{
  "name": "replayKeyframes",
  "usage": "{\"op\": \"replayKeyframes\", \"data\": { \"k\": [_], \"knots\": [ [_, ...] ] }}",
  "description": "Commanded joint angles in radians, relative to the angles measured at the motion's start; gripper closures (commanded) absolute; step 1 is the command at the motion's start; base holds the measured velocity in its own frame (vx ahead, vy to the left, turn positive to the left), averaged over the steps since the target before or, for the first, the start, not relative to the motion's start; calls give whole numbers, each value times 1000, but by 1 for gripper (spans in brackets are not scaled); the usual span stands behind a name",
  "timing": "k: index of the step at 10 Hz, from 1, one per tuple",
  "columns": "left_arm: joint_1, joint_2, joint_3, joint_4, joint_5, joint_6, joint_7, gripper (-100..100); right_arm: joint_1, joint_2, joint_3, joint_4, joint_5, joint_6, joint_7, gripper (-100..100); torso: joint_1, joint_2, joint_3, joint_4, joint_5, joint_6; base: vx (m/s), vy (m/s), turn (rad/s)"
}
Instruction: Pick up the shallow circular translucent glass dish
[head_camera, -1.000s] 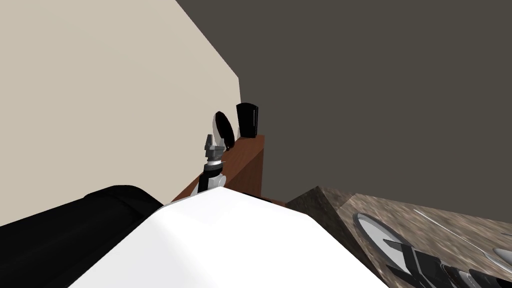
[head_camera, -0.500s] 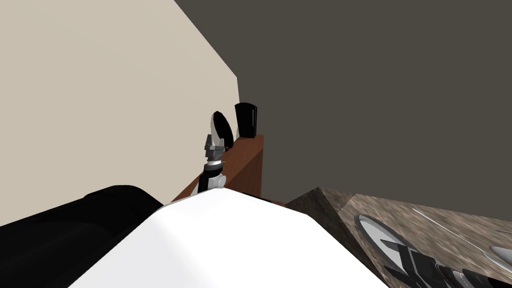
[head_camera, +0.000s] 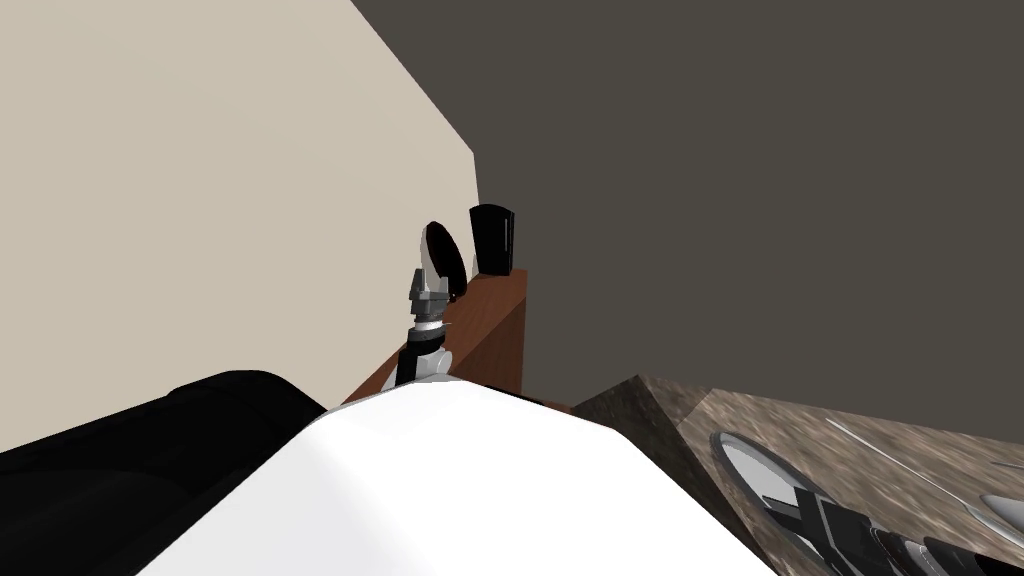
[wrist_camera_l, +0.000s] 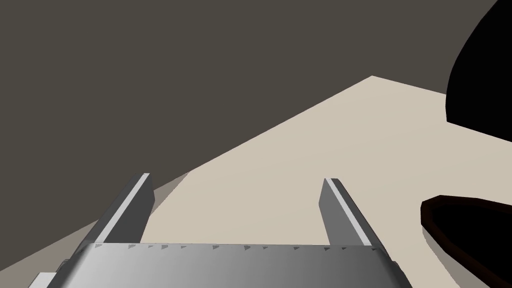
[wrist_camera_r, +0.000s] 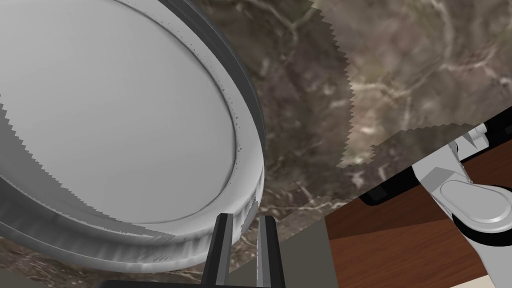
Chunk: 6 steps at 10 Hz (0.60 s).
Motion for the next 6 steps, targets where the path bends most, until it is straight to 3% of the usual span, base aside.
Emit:
{"op": "replayKeyframes", "data": {
  "k": [1, 2, 3, 6],
  "knots": [
    [0, 0, 0, 0, 0, 0, 0, 0, 0, 0, 0, 0, 0, 0, 0, 100, 0, 0, 0, 0, 0, 0, 0, 0, 0],
    [0, 0, 0, 0, 0, 0, 0, 0, 0, 0, 0, 0, 0, 0, 0, 0, 0, 0, 0, 0, 0, 0, 0, 0, 0],
    [0, 0, 0, 0, 0, 0, 0, 0, 11, -30, 20, -16, -45, 11, 7, 100, 0, 0, 0, 0, 0, 0, -38, -8, 81],
    [0, 0, 0, 0, 0, 0, 0, 0, 23, -66, 43, -34, -103, 24, 15, 100, -1, 4, 2, 1, 0, 0, -57, -17, 46]
  ]
}}
